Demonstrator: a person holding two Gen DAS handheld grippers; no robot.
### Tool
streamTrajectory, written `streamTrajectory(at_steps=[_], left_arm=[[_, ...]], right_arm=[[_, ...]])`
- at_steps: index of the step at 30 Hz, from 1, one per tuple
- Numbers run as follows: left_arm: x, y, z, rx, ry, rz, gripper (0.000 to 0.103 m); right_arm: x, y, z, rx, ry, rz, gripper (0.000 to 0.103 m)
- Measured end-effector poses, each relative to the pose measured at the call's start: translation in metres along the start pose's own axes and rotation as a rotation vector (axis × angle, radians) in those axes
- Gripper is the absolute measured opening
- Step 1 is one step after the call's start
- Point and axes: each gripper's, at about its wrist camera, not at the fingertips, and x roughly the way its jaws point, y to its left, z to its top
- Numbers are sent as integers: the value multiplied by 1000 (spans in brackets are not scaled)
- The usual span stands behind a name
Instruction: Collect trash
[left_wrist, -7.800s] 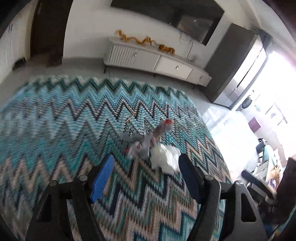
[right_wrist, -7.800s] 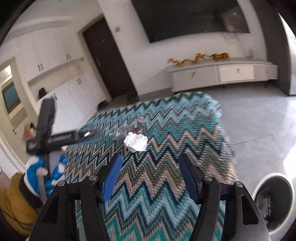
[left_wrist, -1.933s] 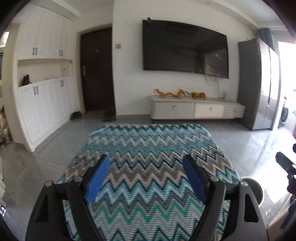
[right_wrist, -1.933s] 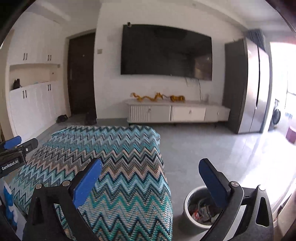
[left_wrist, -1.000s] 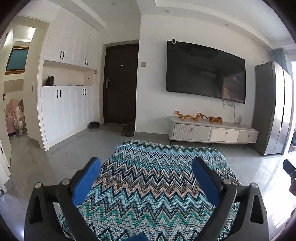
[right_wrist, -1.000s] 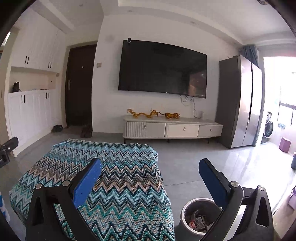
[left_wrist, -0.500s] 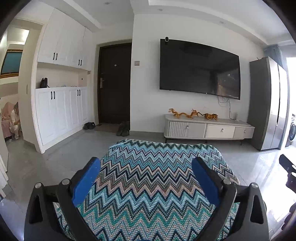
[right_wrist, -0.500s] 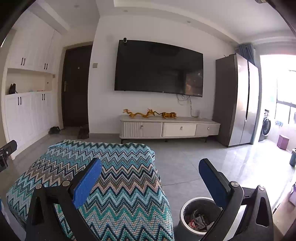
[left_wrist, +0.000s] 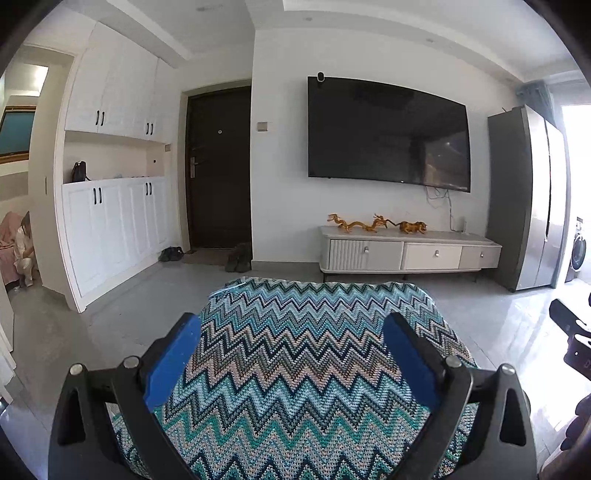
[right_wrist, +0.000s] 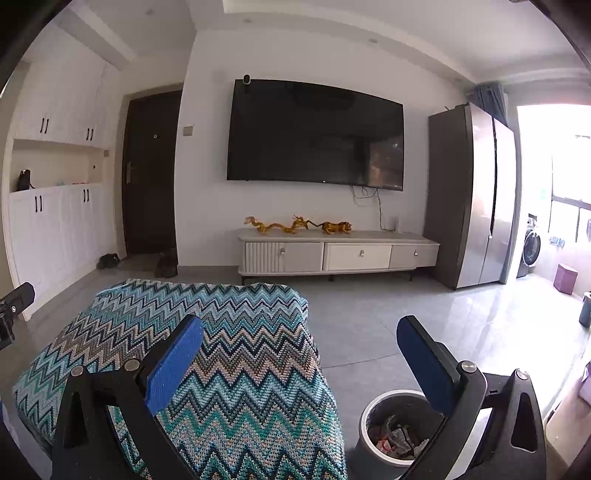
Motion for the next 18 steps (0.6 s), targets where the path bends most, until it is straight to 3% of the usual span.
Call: streamTrajectory(at_steps=[9, 18], left_arm=[[7, -20, -8, 42, 68, -77, 100], [7, -53, -17, 91, 104, -168, 100]], right_arm=[[0, -13, -11, 9, 27, -23, 103], [-5, -49, -24, 57, 50, -94, 103]])
